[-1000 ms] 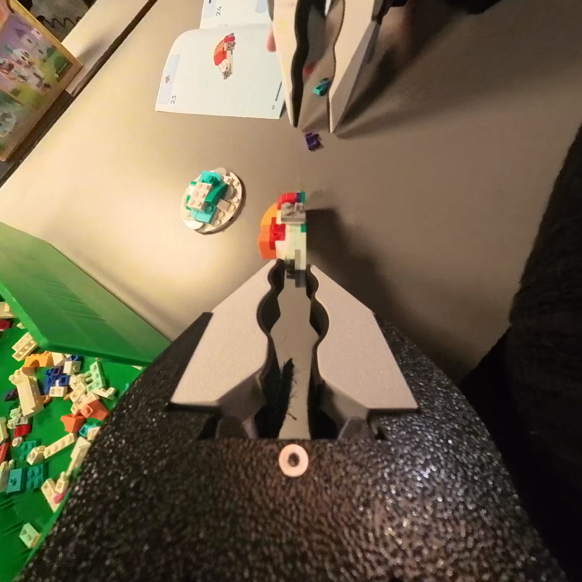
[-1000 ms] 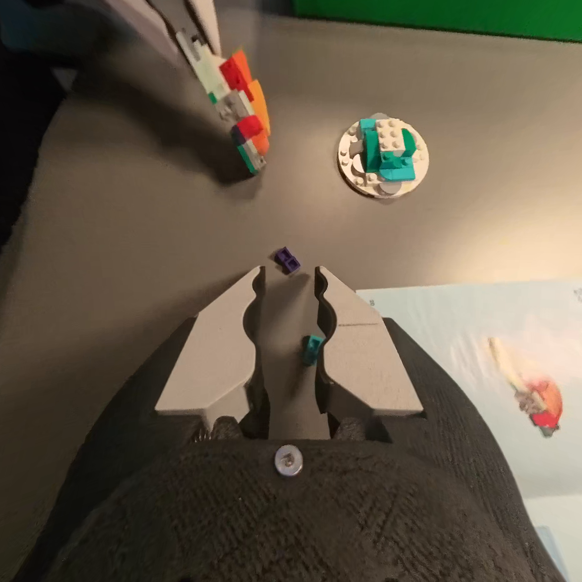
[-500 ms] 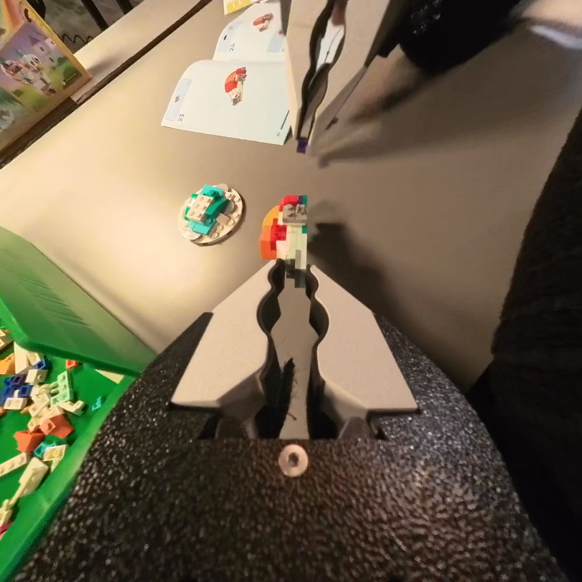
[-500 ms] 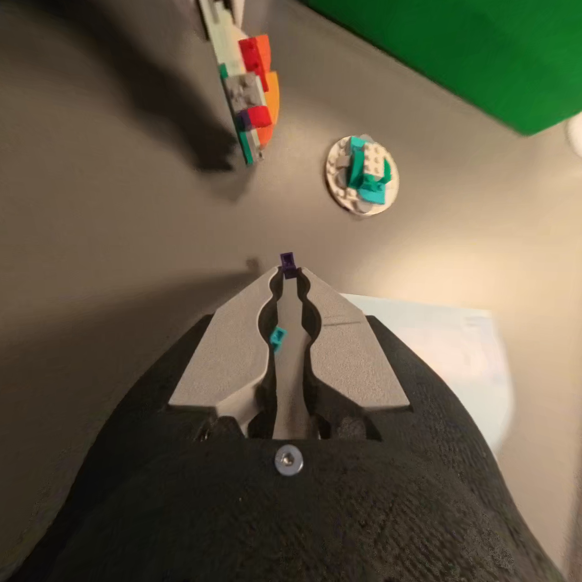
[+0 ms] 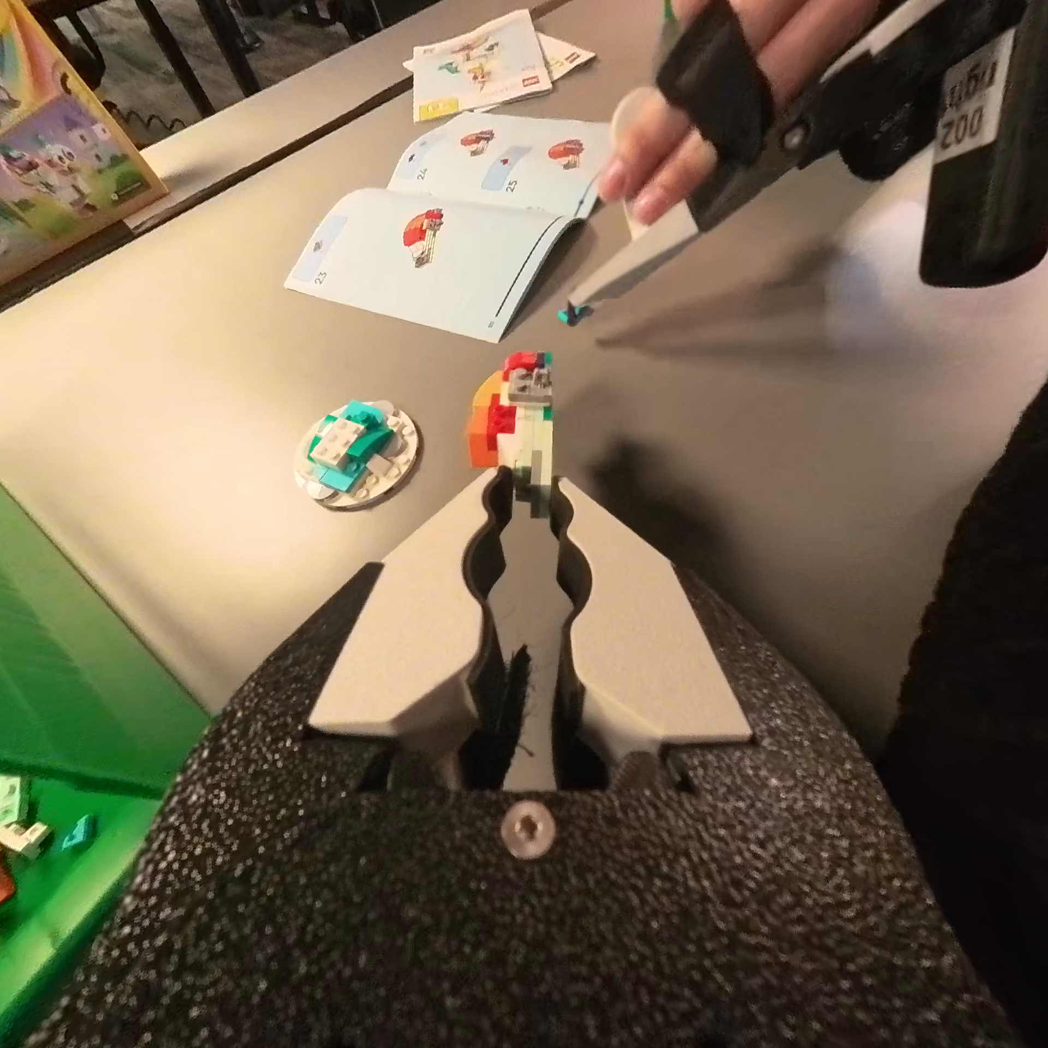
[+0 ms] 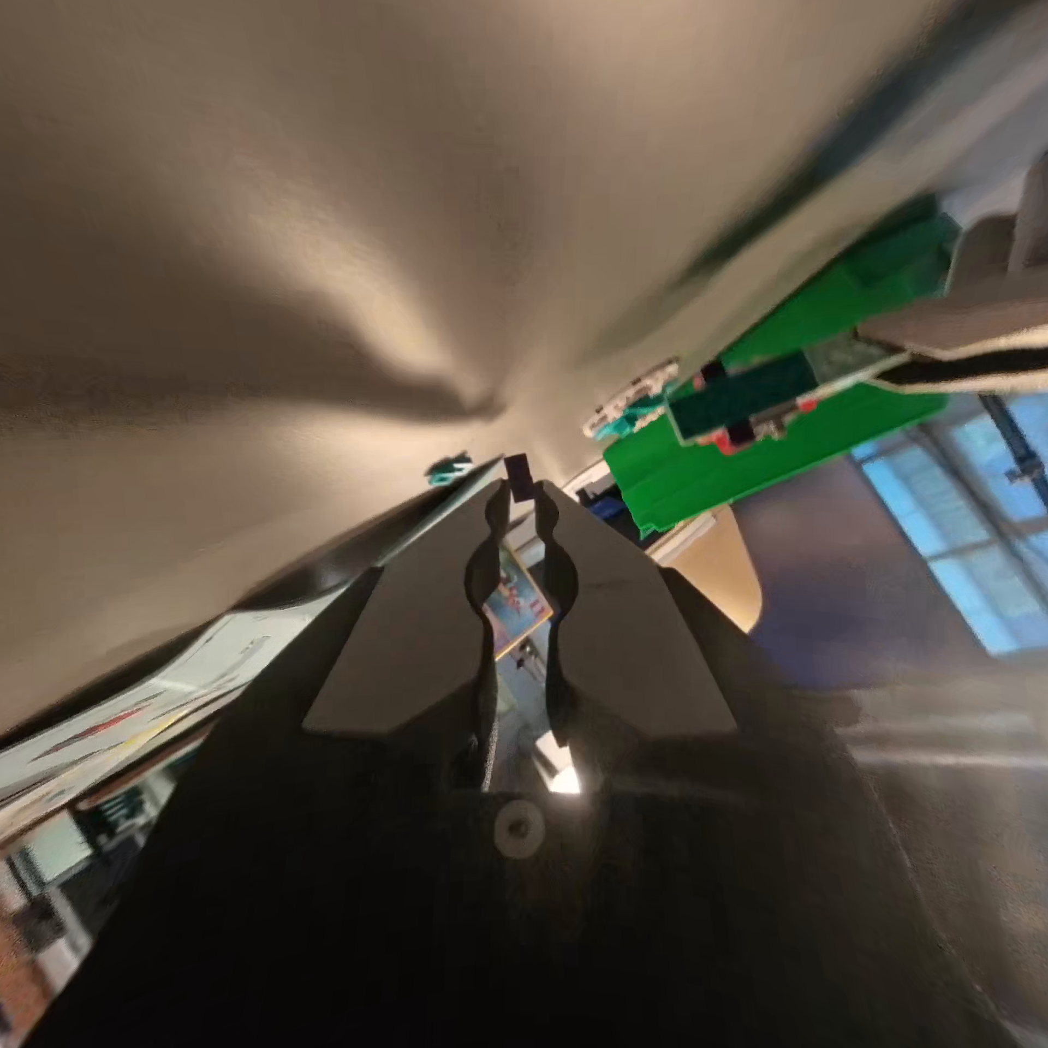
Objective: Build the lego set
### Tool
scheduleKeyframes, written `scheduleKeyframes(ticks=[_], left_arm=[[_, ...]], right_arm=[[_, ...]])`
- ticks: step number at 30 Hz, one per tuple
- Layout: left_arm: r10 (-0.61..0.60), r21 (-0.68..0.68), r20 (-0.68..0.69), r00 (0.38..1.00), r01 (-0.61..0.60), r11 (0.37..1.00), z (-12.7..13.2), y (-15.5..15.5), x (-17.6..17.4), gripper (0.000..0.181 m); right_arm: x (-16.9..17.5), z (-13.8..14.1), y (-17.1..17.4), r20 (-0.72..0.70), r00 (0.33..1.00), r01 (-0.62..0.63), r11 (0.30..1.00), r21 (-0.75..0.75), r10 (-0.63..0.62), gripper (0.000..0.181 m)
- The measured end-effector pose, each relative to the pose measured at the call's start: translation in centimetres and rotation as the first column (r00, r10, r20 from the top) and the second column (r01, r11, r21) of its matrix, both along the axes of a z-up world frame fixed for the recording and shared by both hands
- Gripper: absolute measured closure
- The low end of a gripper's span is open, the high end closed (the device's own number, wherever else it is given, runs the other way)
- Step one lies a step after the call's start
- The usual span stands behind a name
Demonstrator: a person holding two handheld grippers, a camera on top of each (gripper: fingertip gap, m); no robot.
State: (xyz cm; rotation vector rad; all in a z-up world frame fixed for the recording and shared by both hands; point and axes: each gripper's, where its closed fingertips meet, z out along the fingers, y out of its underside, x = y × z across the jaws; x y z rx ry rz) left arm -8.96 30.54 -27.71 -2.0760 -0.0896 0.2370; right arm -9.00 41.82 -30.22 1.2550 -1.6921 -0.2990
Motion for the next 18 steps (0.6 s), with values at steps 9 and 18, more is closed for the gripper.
scheduleKeyframes(ticks=[9, 18], left_arm=[[-0.022, 0.006, 0.006, 1.000, 0.022, 1.000, -0.3, 0.3, 1.2, 0.171], [-0.033, 0.009, 0.044, 0.998, 0.032, 0.999, -0.9, 0.9, 1.7, 0.171]], right_arm=[[2.0, -1.3, 0.4, 0.040, 0.994, -0.105, 0.985, 0.139, 0.100, 0.173], [3.5, -1.3, 0.4, 0.115, 0.990, -0.086, 0.994, 0.068, 0.078, 0.162]])
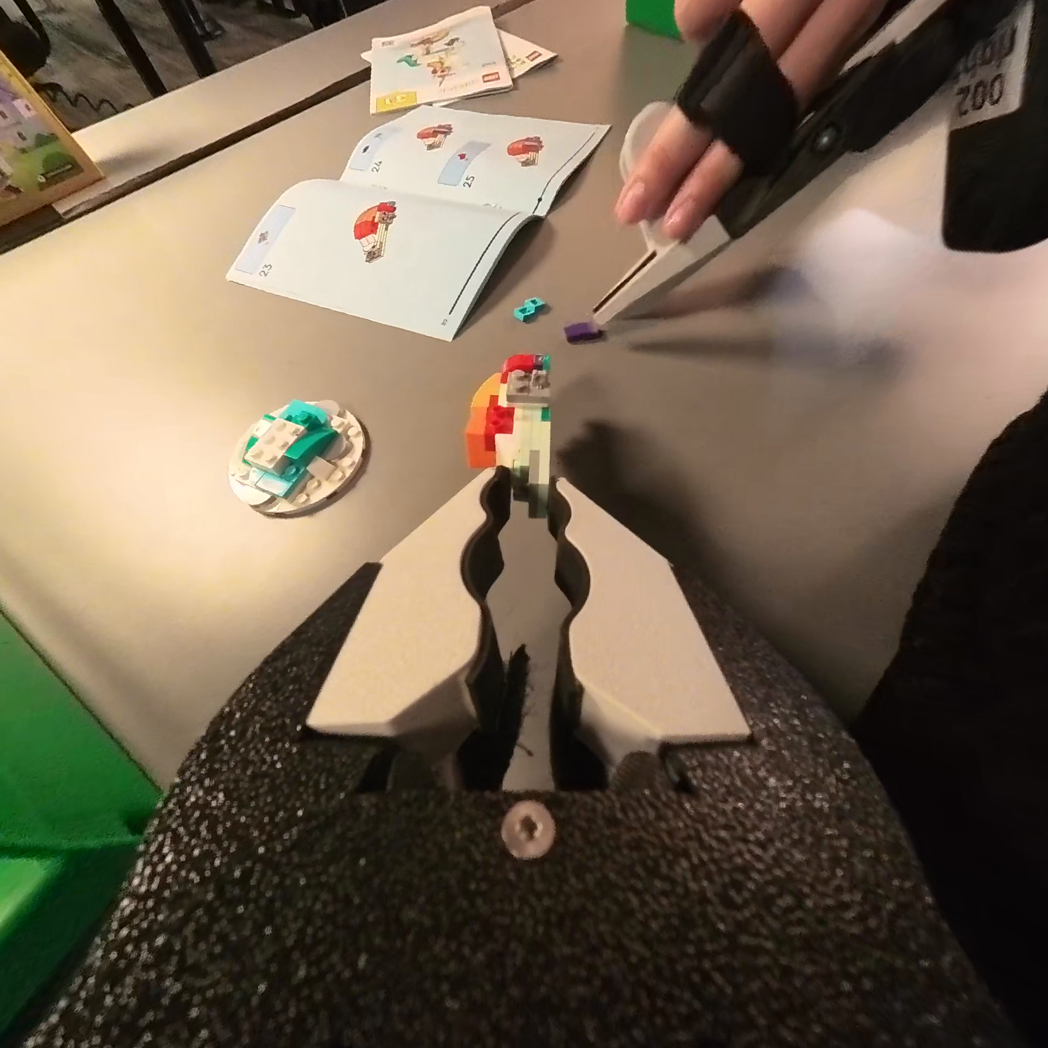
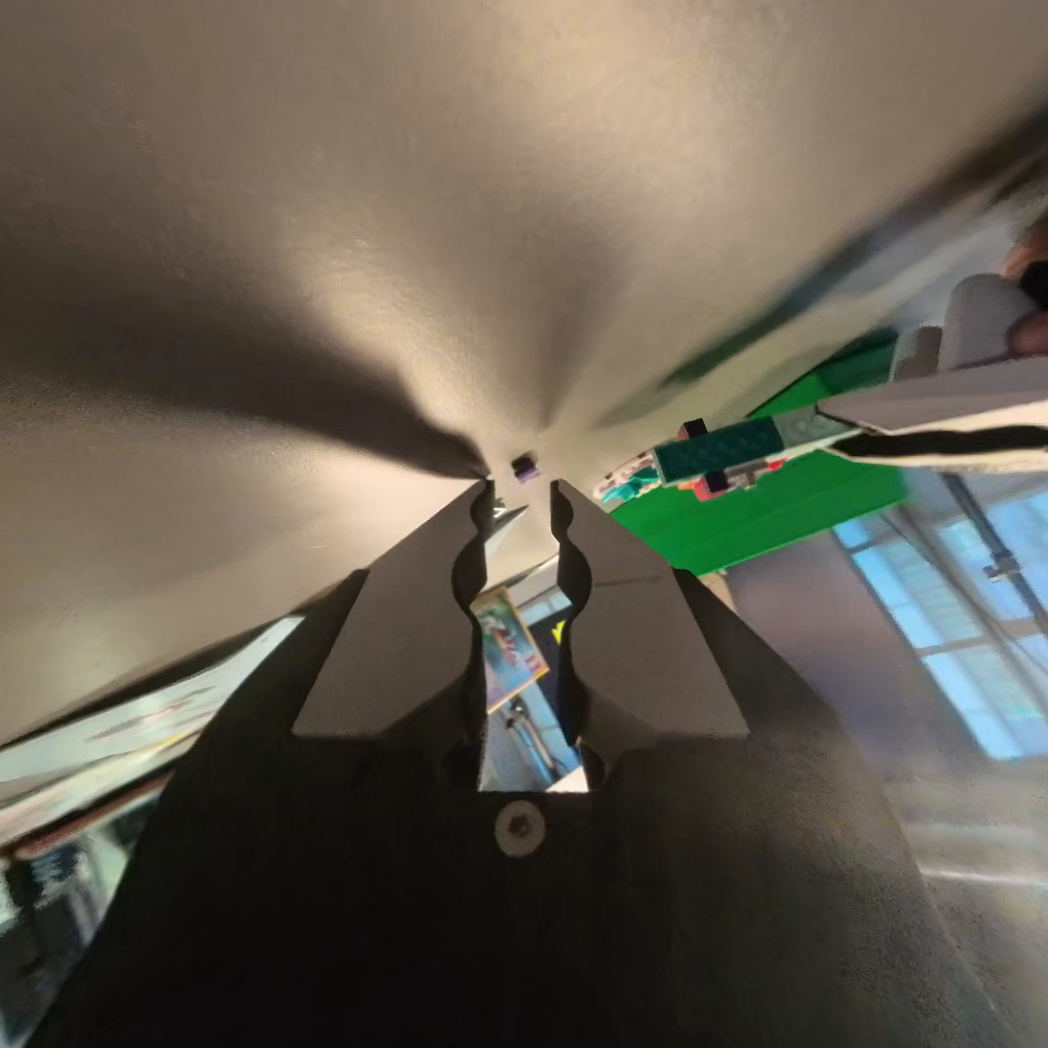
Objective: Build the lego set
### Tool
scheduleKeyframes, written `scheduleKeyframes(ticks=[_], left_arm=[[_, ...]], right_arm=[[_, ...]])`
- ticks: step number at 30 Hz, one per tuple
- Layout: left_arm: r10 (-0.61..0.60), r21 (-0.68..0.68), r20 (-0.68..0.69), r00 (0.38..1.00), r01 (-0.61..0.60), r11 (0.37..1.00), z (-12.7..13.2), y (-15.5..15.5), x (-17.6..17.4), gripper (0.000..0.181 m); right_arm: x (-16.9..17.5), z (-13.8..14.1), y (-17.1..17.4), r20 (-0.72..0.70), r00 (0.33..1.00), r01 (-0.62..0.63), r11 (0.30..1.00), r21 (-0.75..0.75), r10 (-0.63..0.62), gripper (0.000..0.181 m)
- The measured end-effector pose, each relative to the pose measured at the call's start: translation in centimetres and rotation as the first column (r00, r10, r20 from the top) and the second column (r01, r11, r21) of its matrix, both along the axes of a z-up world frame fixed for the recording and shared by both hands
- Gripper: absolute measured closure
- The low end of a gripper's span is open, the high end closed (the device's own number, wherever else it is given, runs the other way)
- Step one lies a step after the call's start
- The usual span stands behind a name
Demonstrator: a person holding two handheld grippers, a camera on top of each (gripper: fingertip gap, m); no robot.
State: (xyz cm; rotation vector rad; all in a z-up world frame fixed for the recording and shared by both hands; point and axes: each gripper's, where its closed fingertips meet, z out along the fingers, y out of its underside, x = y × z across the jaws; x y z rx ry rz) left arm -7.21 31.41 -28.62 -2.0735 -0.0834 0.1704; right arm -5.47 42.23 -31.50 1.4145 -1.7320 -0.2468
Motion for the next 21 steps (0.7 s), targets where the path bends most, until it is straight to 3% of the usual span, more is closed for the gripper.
scheduleKeyframes(ticks=[3, 5, 6, 7, 8, 9, 10, 11, 13, 17, 21], left_arm=[[-0.002, 0.011, -0.002, 1.000, 0.002, 1.000, 0.0, 0.2, 0.1, 0.171], [0.000, 0.028, -0.010, 1.000, 0.000, 1.000, 0.2, 0.5, 0.1, 0.171], [0.005, 0.042, -0.017, 1.000, -0.005, 0.999, 0.4, 0.6, 0.0, 0.171], [0.006, 0.058, -0.021, 1.000, -0.005, 0.998, 0.6, 0.8, 0.0, 0.171], [0.003, 0.074, -0.021, 1.000, -0.002, 0.997, 0.7, 1.0, 0.1, 0.171], [-0.007, 0.089, -0.016, 1.000, 0.009, 0.996, 0.8, 1.3, 0.2, 0.171], [-0.030, 0.104, -0.010, 0.999, 0.031, 0.994, 0.9, 1.6, 0.6, 0.171], [-0.052, 0.118, -0.006, 0.999, 0.052, 0.992, 1.1, 1.9, 0.9, 0.171], [-0.108, 0.128, -0.010, 0.994, 0.108, 0.986, 1.2, 2.3, 1.8, 0.171], [-0.214, 0.109, -0.063, 0.975, 0.220, 0.969, 1.2, 3.1, 3.6, 0.171], [-0.275, 0.119, -0.104, 0.956, 0.287, 0.951, 1.6, 3.7, 4.9, 0.171]], right_arm=[[-0.1, 0.9, 0.8, 0.052, 0.989, 0.143, 0.982, -0.122, -0.138, 0.155], [-0.6, 1.9, 1.8, 0.184, 0.930, 0.362, 0.879, -0.309, -0.318, 0.154], [-1.1, 2.5, 2.2, 0.311, 0.858, 0.511, 0.745, -0.429, -0.409, 0.158], [-1.2, 2.7, 2.2, 0.498, 0.742, 0.668, 0.548, -0.503, -0.448, 0.159], [-0.8, 2.9, 1.5, 0.705, 0.597, 0.801, 0.330, -0.500, -0.382, 0.156], [-0.3, 3.3, 0.1, 0.863, 0.451, 0.892, 0.157, -0.424, -0.228, 0.149], [0.3, 4.0, -1.3, 0.939, 0.338, 0.940, 0.064, -0.334, -0.065, 0.137], [0.4, 4.9, -2.3, 0.957, 0.287, 0.957, 0.018, -0.289, 0.050, 0.128], [0.4, 5.6, -3.3, 0.948, 0.301, 0.952, 0.017, -0.304, 0.099, 0.124], [1.5, 4.5, -5.0, 0.955, 0.298, 0.941, 0.161, -0.296, 0.017, 0.125], [2.2, 3.8, -5.1, 0.965, 0.261, 0.939, 0.238, -0.249, -0.019, 0.143]])
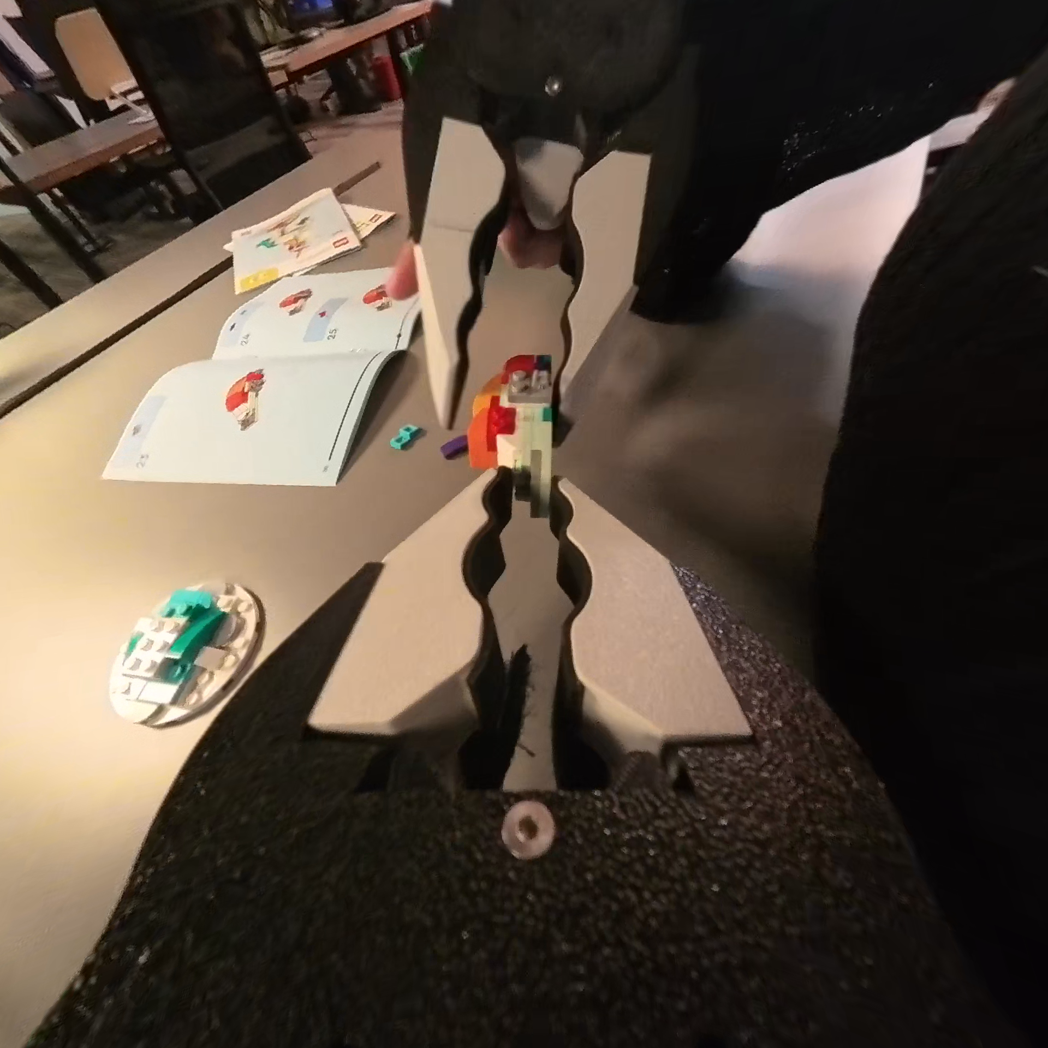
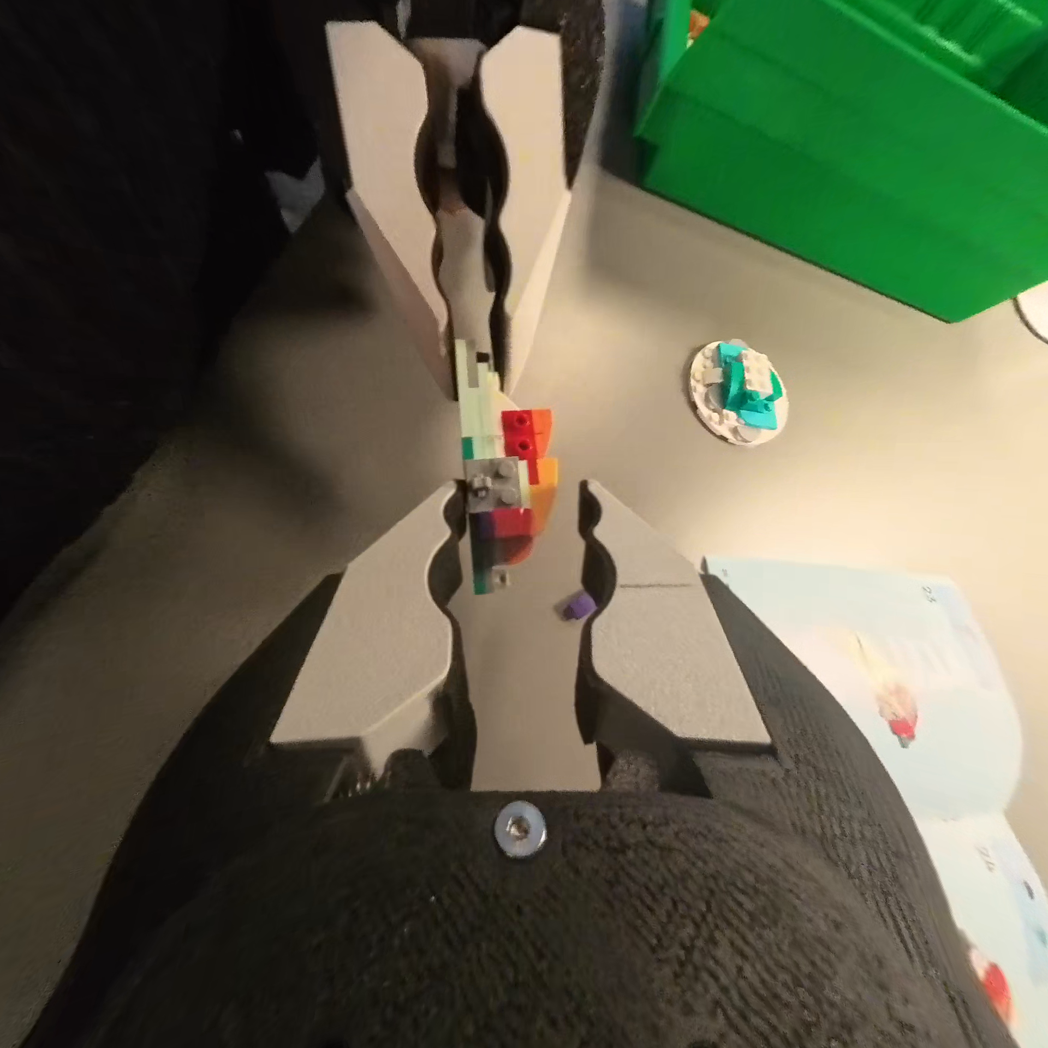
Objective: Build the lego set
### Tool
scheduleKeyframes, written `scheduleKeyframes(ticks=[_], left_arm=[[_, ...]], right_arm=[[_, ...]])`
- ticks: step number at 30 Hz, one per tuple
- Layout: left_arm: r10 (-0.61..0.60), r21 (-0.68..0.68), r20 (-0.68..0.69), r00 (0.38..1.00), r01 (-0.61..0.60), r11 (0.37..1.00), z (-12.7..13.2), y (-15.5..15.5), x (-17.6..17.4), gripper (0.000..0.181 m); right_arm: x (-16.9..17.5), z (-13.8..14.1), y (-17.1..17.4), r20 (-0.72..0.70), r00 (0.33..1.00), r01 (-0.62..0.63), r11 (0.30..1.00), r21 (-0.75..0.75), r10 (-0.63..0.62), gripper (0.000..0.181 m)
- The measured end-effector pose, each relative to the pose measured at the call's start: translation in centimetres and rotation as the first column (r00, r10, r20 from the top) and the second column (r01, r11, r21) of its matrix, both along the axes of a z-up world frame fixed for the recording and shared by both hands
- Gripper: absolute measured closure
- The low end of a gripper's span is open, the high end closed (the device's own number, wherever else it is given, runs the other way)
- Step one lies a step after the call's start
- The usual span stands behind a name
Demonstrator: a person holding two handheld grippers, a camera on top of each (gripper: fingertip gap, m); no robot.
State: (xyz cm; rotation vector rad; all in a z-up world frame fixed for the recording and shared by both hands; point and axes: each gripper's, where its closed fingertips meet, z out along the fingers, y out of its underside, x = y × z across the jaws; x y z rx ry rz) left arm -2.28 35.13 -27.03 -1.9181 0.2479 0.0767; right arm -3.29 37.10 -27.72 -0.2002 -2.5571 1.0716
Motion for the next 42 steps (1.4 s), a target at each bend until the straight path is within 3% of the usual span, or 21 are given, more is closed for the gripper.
scheduleKeyframes(ticks=[5, 8, 9, 13, 24, 31, 36, 42], left_arm=[[0.033, 0.012, 0.014, 0.999, -0.033, 0.999, 0.2, 0.5, -0.4, 0.170], [0.050, -0.003, -0.012, 0.999, -0.050, 0.999, 0.2, 0.9, -0.6, 0.139], [0.038, -0.006, -0.016, 0.999, -0.038, 0.999, 0.2, 1.0, -0.4, 0.138], [0.037, 0.057, -0.069, 0.997, -0.033, 0.998, 1.0, 1.3, -0.7, 0.164], [0.004, 0.141, -0.009, 1.000, -0.003, 0.990, 1.6, 1.2, -0.8, 0.167], [-0.083, 0.080, 0.089, 0.993, 0.076, 0.994, 1.0, 1.1, -0.3, 0.171], [-0.010, 0.076, 0.102, 0.995, 0.002, 0.997, 1.1, 1.3, -1.7, 0.171], [0.251, 0.042, 0.011, 0.968, -0.251, 0.967, 0.5, 0.6, -6.1, 0.171]], right_arm=[[-0.1, 0.0, 0.5, 0.033, 0.999, 0.012, 1.000, 0.007, -0.013, 0.152], [-0.2, 0.2, 0.7, 0.060, 0.998, 0.025, 1.000, -0.011, -0.024, 0.153], [-0.1, 0.2, 0.7, 0.066, 0.998, 0.025, 1.000, -0.013, -0.024, 0.153], [0.0, 0.5, 0.4, 0.088, 0.996, 0.020, 0.998, -0.059, -0.015, 0.152], [0.0, 0.9, 0.7, 0.086, 0.996, -0.002, 0.994, -0.110, 0.011, 0.152], [0.3, 0.8, 0.7, 0.099, 0.994, -0.025, 0.992, -0.128, 0.037, 0.153], [-1.1, 1.6, 1.4, 0.024, 0.997, 0.080, 0.978, -0.192, -0.077, 0.151], [-3.2, 2.7, 5.9, 0.049, 0.935, 0.353, 0.901, -0.254, -0.352, 0.146]])
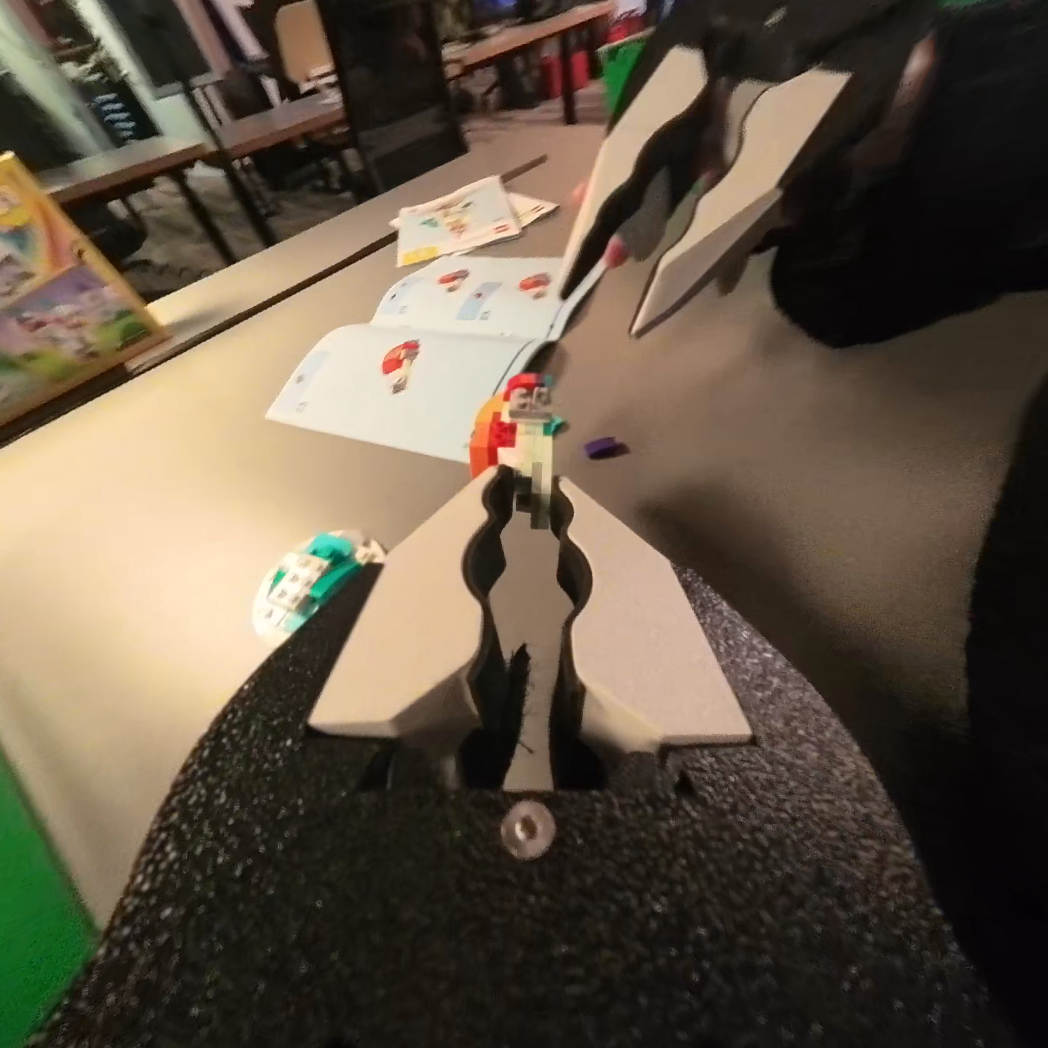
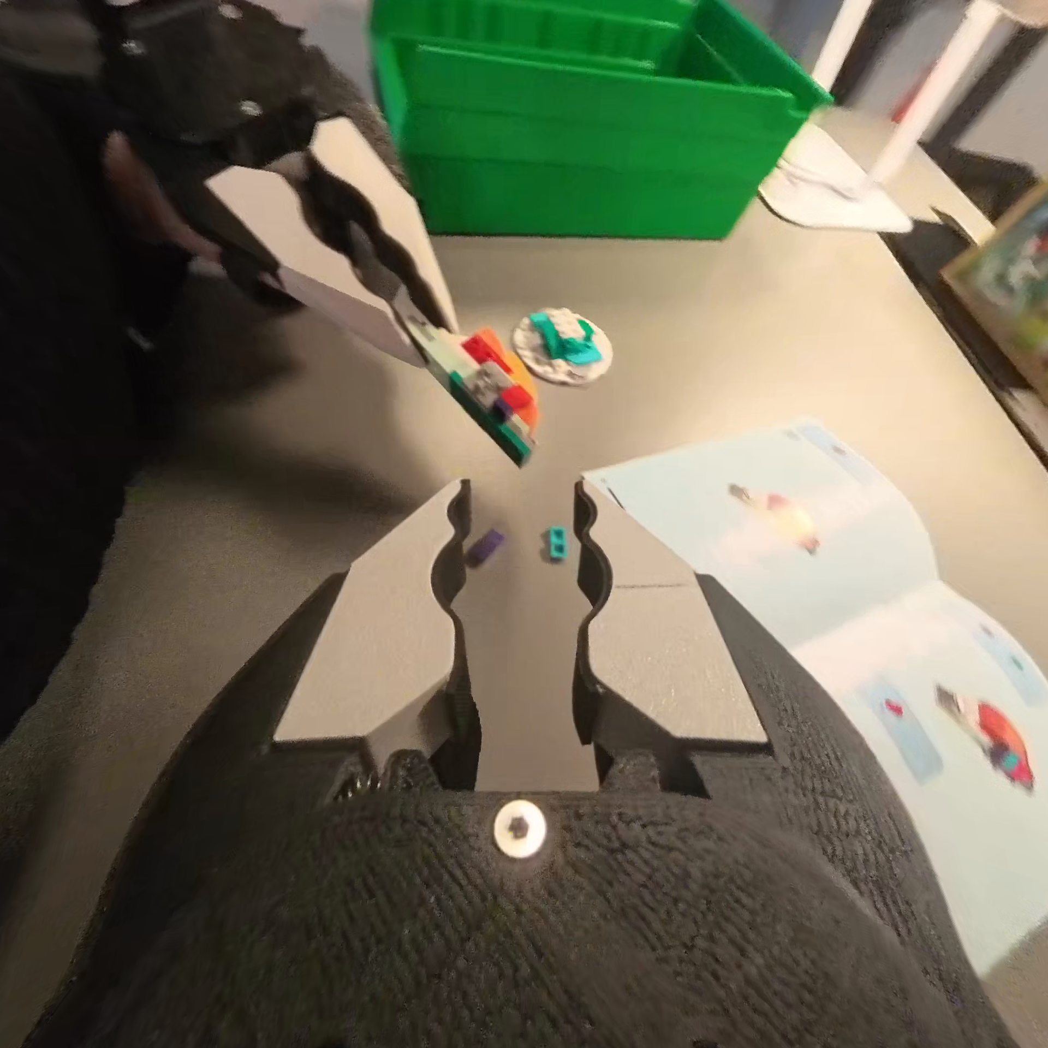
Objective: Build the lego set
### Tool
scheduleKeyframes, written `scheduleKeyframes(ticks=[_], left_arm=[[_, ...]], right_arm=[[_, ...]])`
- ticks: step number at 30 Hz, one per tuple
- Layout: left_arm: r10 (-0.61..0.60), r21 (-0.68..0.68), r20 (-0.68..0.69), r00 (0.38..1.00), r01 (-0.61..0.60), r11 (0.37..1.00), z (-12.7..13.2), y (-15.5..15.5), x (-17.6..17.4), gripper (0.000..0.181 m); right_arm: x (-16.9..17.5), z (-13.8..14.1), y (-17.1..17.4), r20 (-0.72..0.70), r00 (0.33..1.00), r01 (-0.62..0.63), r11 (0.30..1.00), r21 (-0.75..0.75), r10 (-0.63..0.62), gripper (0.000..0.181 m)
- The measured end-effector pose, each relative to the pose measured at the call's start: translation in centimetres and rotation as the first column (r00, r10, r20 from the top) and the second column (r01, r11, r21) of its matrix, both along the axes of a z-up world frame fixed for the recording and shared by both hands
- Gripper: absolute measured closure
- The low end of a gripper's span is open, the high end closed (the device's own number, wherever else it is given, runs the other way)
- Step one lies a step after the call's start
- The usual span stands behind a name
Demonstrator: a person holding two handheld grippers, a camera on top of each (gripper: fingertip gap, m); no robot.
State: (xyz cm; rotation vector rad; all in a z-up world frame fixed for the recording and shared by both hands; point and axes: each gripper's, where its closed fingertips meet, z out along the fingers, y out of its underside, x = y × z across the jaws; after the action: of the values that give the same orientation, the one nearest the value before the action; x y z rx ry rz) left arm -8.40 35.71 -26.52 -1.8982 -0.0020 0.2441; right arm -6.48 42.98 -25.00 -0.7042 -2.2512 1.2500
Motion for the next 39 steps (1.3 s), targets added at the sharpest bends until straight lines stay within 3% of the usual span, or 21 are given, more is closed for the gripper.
scheduleKeyframes(ticks=[5, 7, 13, 28, 33, 39], left_arm=[[0.075, -0.053, -0.016, 0.997, -0.076, 0.996, -0.9, -0.6, -1.0, 0.171], [0.075, -0.044, -0.022, 0.997, -0.076, 0.996, -0.8, -0.6, -0.8, 0.171], [0.033, -0.023, -0.019, 0.999, -0.033, 0.999, -0.5, -0.1, -0.5, 0.171], [0.078, -0.034, -0.026, 0.997, -0.079, 0.996, -0.7, 0.1, -1.4, 0.171], [0.062, -0.043, -0.024, 0.998, -0.063, 0.997, -0.9, 0.2, -1.1, 0.171], [0.049, -0.044, -0.025, 0.998, -0.050, 0.998, -0.9, 0.3, -1.0, 0.171]], right_arm=[[0.0, -2.3, 1.2, 0.101, 0.980, 0.166, 0.985, 0.038, -0.169, 0.150], [0.1, -3.2, 1.5, 0.104, 0.966, 0.229, 0.970, 0.078, -0.236, 0.152], [0.3, -5.4, 0.2, 0.241, 0.909, 0.349, 0.937, 0.002, -0.339, 0.155], [0.0, -6.7, -0.9, 0.188, 0.901, 0.377, 0.920, 0.103, -0.390, 0.161], [0.0, -6.7, -1.0, 0.133, 0.912, 0.366, 0.916, 0.167, -0.389, 0.173], [0.0, -6.8, -1.0, 0.155, 0.906, 0.372, 0.915, 0.156, -0.394, 0.174]])
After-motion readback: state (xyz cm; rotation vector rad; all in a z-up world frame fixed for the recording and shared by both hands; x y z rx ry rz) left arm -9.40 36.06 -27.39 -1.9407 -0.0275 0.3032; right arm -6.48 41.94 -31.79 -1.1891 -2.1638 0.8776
